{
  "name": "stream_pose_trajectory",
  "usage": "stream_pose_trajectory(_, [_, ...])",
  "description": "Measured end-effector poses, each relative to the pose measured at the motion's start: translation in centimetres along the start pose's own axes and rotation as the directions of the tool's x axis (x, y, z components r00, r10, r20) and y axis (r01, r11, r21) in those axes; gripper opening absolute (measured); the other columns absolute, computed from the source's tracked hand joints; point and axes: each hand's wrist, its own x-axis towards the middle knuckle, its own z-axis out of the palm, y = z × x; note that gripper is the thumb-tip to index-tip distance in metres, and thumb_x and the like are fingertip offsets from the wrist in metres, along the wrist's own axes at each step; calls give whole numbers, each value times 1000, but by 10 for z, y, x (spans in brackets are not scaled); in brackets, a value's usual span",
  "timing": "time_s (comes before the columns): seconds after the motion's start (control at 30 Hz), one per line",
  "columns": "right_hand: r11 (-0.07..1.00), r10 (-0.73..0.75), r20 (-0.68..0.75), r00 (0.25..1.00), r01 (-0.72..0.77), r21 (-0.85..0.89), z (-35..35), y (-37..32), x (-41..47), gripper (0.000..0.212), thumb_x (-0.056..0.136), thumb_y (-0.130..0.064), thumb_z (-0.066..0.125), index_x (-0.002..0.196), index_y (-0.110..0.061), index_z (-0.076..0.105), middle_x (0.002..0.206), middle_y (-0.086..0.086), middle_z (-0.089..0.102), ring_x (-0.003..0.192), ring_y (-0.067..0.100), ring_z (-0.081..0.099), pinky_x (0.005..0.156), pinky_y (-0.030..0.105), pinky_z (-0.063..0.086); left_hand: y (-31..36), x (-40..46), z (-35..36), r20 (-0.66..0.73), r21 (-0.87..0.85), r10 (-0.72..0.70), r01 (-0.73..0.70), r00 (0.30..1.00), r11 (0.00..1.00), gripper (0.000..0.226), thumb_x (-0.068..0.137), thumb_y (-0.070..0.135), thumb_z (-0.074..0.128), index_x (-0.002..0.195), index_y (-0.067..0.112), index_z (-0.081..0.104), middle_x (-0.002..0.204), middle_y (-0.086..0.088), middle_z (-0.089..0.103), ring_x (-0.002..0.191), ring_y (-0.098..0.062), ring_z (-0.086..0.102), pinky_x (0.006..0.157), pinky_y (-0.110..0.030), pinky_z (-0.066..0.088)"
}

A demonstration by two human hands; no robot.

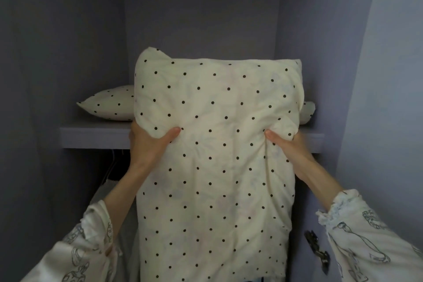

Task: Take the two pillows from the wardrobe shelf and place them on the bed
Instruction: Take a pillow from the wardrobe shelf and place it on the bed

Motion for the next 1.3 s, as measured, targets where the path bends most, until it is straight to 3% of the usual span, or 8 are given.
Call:
stream_pose_trajectory(0.27, [996, 77, -18, 997, -76, 40, -27, 22, -94, 62, 68, -28, 81, 124, -23, 55, 116, -6, 67, 105, 11, 64, 94, 37, 50, 0, -92, -43, -19, 47, -98, 99, 995, 994, 110, 44, 54, 83, 133, 17, 31, 135, -1, 44, 124, -19, 45, 101, -40, 42])
stream_pose_trajectory(0.43, [986, 163, -58, 985, -164, -4, -37, 43, -168, 61, 68, -29, 81, 123, -24, 55, 115, -7, 67, 104, 9, 64, 89, 31, 51, -24, -157, -68, 56, 11, -201, 201, 978, 980, 79, 52, 40, 86, 117, 28, 45, 112, 10, 57, 103, -14, 56, 76, -24, 46])
stream_pose_trajectory(0.53, [978, 201, -78, 976, -205, -40, -43, 56, -218, 53, 70, -25, 80, 118, -25, 58, 110, -9, 70, 98, 5, 66, 79, 23, 52, -46, -195, -82, 117, -16, -360, 364, 926, 931, 98, 52, 40, 86, 129, 19, 29, 119, 5, 47, 105, -17, 49, 84, -34, 45])
stream_pose_trajectory(0.73, [958, 248, -270, 930, -277, -73, -47, 79, -325, 38, 71, -18, 79, 103, -30, 63, 91, -18, 72, 81, -6, 67, 59, 8, 49, -91, -256, -109, 309, 91, -474, 470, 824, 878, 100, 52, 42, 86, 129, 20, 27, 128, 0, 44, 116, -22, 47, 96, -43, 45])
stream_pose_trajectory(0.83, [942, 279, -401, 873, -330, -63, -46, 86, -389, 36, 68, -19, 81, 95, -34, 62, 85, -21, 71, 78, -8, 67, 60, 10, 50, -102, -286, -125, 405, 169, -494, 468, 770, 867, 104, 51, 43, 86, 132, 20, 26, 135, -3, 43, 122, -24, 45, 101, -48, 43])
stream_pose_trajectory(0.97, [900, 363, -554, 749, -436, 0, -59, 84, -480, 48, 65, -29, 82, 107, -32, 61, 101, -12, 71, 93, 9, 68, 78, 32, 54, -97, -329, -137, 548, 189, -445, 414, 708, 891, 106, 47, 43, 88, 132, 20, 29, 135, -3, 45, 123, -22, 46, 102, -47, 43])
stream_pose_trajectory(1.13, [866, 364, -732, 576, -499, 38, -90, 57, -584, 32, 65, -32, 82, 88, -45, 64, 80, -25, 70, 73, -4, 67, 66, 29, 51, -71, -393, -124, 713, 211, -376, 331, 592, 920, 100, 49, 40, 87, 129, 21, 29, 130, 0, 45, 117, -22, 47, 97, -43, 45])
stream_pose_trajectory(1.3, [846, 309, -874, 375, -528, 73, -131, 23, -661, 60, 69, -27, 80, 122, -18, 55, 112, 1, 66, 102, 24, 63, 85, 40, 52, -40, -470, -92, 832, 211, -328, 293, 447, 933, 109, 50, 43, 87, 137, 18, 26, 139, -5, 42, 125, -26, 44, 102, -48, 41])
